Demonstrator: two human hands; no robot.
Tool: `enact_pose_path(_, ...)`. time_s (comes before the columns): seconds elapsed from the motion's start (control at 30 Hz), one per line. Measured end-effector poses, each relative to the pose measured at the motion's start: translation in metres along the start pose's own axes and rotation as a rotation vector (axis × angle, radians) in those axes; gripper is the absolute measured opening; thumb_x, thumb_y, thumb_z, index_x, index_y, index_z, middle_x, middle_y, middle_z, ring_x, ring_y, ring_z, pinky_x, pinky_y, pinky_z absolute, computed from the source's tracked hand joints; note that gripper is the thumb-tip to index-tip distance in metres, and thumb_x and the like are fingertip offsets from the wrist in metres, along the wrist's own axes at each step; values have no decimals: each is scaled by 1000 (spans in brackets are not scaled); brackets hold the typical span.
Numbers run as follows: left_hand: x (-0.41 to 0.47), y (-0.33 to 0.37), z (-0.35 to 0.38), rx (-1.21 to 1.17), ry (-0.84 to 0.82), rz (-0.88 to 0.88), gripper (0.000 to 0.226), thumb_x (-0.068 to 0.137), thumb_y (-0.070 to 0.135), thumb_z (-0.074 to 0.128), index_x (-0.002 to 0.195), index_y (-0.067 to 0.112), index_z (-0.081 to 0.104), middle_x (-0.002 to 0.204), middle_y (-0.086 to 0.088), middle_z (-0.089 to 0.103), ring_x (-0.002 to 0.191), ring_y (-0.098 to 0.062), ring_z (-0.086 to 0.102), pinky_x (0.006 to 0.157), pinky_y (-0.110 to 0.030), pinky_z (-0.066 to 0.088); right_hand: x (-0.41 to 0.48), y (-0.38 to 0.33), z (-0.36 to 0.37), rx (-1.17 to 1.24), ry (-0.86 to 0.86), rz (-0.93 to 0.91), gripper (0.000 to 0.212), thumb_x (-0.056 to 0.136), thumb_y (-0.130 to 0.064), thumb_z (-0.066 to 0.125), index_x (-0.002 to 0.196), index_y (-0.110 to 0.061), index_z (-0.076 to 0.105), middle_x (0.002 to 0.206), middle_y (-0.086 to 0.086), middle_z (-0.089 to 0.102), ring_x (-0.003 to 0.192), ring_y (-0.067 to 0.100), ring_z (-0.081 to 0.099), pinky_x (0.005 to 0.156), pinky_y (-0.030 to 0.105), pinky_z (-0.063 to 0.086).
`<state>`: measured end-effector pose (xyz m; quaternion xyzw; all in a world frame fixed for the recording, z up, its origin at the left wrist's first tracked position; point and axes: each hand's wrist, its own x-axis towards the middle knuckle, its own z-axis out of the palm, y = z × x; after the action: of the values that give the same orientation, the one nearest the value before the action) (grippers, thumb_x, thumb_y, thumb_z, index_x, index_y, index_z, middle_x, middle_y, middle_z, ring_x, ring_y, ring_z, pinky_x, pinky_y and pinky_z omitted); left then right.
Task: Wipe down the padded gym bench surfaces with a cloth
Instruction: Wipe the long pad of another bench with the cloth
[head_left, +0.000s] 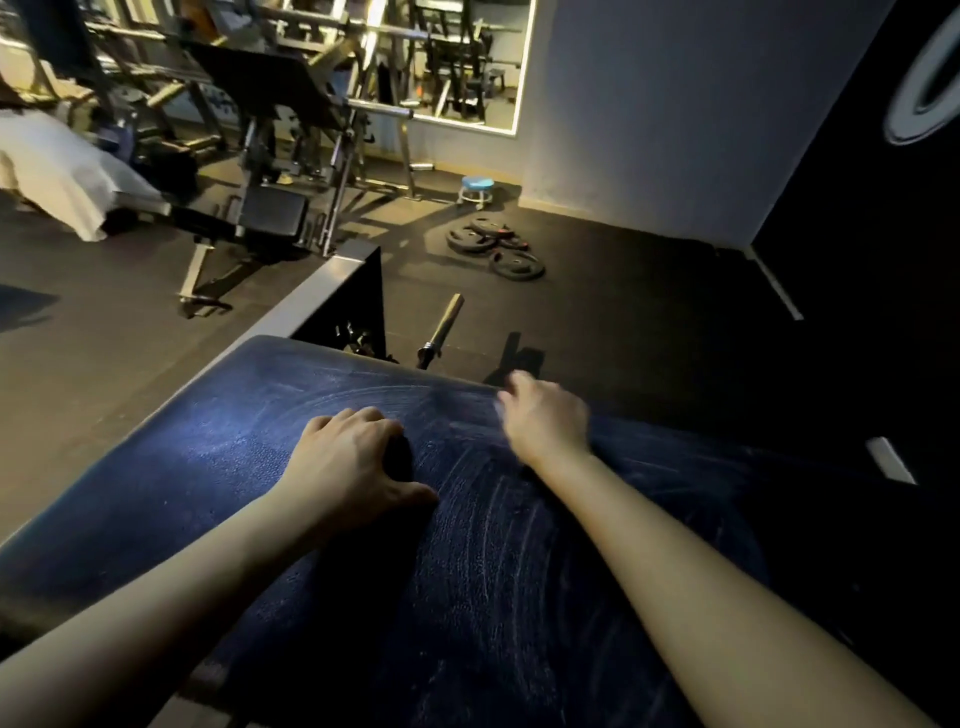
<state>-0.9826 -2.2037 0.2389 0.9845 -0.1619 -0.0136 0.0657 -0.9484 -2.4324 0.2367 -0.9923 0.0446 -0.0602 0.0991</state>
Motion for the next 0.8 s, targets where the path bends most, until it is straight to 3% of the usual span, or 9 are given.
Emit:
enact_pose_path(0.17, 5, -1, 4, -2, 9, 20, 81, 53, 99, 51, 102, 35, 63, 105, 10, 55, 107, -16, 54, 86, -35, 34, -55, 142, -40, -131, 127, 457, 31, 104, -37, 48, 123, -17, 61, 113, 17, 71, 103, 37, 68, 78, 38, 49)
enact_pose_path(0.27, 4, 0, 7, -34, 38, 16, 72, 57, 93, 61, 99, 35, 62, 101, 9, 53, 105, -17, 54, 89, -36, 37, -63, 133, -38, -155, 153, 551, 27, 105, -32, 47, 120, -15, 60, 112, 17, 71, 102, 37, 68, 77, 38, 49)
enact_pose_path(0.4, 2, -2, 6, -46, 35, 33, 76, 57, 95, 55, 101, 34, 64, 104, 9, 57, 107, -18, 56, 91, -37, 38, -63, 3, 2, 3, 84, 244, 23, 106, -34, 45, 116, -18, 57, 107, 8, 69, 95, 30, 67, 68, 33, 42)
enact_pose_path(0.47, -9, -7, 4, -89, 32, 44, 96, 48, 104, 38, 109, 34, 65, 108, 9, 61, 108, -17, 58, 91, -36, 39, -86, -54, 8, 60, 3, -5, 21, 106, -35, 45, 116, -19, 55, 105, 7, 67, 92, 27, 65, 73, 35, 47)
enact_pose_path(0.53, -24, -10, 0, -139, 30, 71, 125, 36, 112, 19, 123, 32, 63, 114, 9, 61, 108, -14, 58, 92, -35, 40, -109, -59, 1, 73, -23, -127, 21, 106, -36, 45, 114, -19, 54, 103, 6, 67, 90, 27, 64, 73, 37, 45)
enact_pose_path(0.63, -44, -3, 1, -153, -13, 135, 129, 36, 113, 18, 129, 34, 62, 119, 11, 55, 109, -12, 50, 91, -33, 40, -135, 12, -15, -35, 79, 86, 24, 106, -41, 45, 112, -21, 58, 101, 3, 69, 90, 28, 66, 67, 35, 39)
enact_pose_path(0.73, -49, 18, 6, -93, -29, 214, 94, 56, 99, 54, 127, 38, 62, 120, 9, 51, 116, -15, 49, 95, -35, 39, -165, 107, -42, -174, 158, 407, 27, 104, -42, 45, 111, -20, 58, 104, 9, 72, 95, 33, 68, 66, 36, 41)
enact_pose_path(0.8, -47, 26, 7, -49, -5, 222, 79, 64, 89, 64, 124, 38, 62, 121, 7, 53, 119, -18, 50, 97, -37, 39, -185, 131, -52, -218, 197, 498, 26, 104, -40, 46, 111, -18, 58, 101, 11, 72, 91, 34, 69, 65, 36, 43)
